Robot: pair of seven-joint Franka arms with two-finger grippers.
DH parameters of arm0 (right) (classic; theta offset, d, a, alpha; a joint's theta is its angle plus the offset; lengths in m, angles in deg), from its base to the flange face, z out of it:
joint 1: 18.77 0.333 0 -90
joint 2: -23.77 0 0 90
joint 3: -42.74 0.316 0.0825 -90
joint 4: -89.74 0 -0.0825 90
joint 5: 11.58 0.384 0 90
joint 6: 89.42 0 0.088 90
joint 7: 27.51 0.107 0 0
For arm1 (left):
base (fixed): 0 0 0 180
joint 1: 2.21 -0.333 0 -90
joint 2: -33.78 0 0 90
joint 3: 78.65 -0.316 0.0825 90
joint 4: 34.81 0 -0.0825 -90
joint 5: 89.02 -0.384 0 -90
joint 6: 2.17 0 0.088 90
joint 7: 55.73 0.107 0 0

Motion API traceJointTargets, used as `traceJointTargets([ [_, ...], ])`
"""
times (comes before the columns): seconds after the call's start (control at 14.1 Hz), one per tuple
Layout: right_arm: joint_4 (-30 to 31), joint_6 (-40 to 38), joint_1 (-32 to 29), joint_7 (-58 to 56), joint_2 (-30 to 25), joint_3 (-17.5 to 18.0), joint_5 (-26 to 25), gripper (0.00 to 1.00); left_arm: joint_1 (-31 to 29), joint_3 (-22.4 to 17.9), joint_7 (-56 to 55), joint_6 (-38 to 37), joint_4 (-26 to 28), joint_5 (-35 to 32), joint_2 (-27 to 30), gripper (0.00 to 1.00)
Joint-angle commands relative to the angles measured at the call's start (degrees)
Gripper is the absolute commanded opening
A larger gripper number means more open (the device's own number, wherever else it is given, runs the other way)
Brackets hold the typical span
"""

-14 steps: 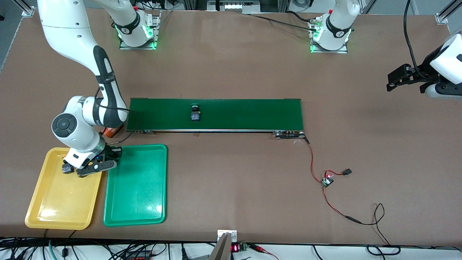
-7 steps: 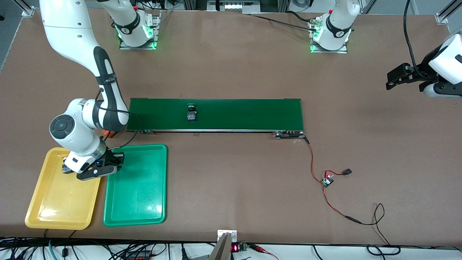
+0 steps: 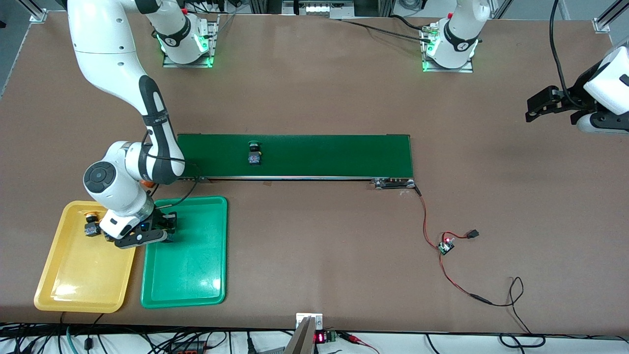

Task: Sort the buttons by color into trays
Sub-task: 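Lower the button into the green tray and open the right gripper, then grasp the last yellow-based button at the belt end with the right gripper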

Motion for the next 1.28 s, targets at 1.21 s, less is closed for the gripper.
traceJointTargets([
  [1.21, 30.5, -15.1, 11.5, 20.2, -30.4, 3.0, 1.4, 1.00, -0.3, 0.0, 0.5, -2.1, -1.5, -0.2, -0.7, 1.00],
])
